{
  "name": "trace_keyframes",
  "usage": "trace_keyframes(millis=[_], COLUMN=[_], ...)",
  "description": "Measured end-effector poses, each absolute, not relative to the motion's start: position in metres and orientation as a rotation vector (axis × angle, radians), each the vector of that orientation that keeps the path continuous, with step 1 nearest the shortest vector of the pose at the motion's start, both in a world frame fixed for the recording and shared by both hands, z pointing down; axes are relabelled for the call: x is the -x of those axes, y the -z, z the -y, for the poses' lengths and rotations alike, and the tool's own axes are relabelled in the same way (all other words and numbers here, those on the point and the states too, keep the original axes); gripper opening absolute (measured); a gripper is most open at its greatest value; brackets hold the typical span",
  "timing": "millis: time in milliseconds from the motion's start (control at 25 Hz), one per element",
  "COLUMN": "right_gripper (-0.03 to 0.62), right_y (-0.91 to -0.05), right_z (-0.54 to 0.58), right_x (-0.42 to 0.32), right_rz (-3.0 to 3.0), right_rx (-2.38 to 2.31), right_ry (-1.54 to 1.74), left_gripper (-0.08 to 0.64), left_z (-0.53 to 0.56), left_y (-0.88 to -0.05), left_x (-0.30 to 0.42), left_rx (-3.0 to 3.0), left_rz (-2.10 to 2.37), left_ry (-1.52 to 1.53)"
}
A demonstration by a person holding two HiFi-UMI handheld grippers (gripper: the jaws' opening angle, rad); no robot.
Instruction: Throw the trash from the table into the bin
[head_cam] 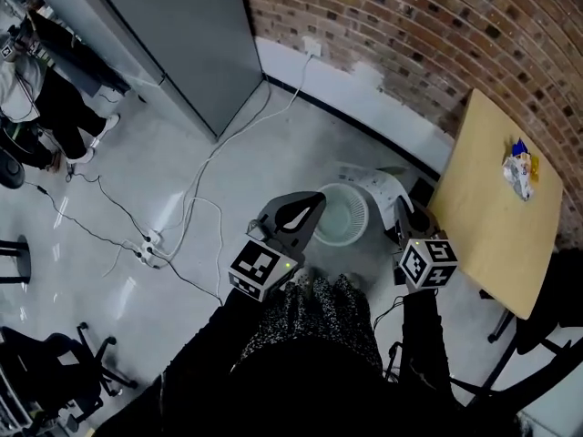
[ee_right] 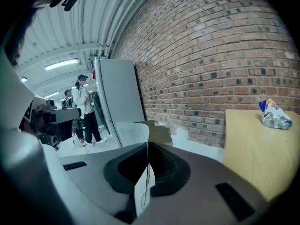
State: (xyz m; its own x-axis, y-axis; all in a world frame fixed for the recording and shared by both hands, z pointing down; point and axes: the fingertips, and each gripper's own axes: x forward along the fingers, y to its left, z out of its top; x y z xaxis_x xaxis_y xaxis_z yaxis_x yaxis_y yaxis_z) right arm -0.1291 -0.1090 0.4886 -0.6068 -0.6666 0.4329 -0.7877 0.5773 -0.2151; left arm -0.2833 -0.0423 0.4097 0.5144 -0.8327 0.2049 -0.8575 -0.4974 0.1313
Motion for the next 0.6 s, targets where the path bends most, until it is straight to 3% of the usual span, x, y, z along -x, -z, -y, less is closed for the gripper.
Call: trace_keyframes(millis=[600], right_gripper=[0.012], right_y=[-0.624], right_z=[0.097], right_x=[0.148], right_rz=[2.404], right_rx=[-1.23], right_ry=[-0.812], left_gripper=[0.003], left_z=[0.068], left_y=[-0.556], left_x=[0.279], left_rx=[-2.499], left_rz=[1.322], left_ry=[-0.302])
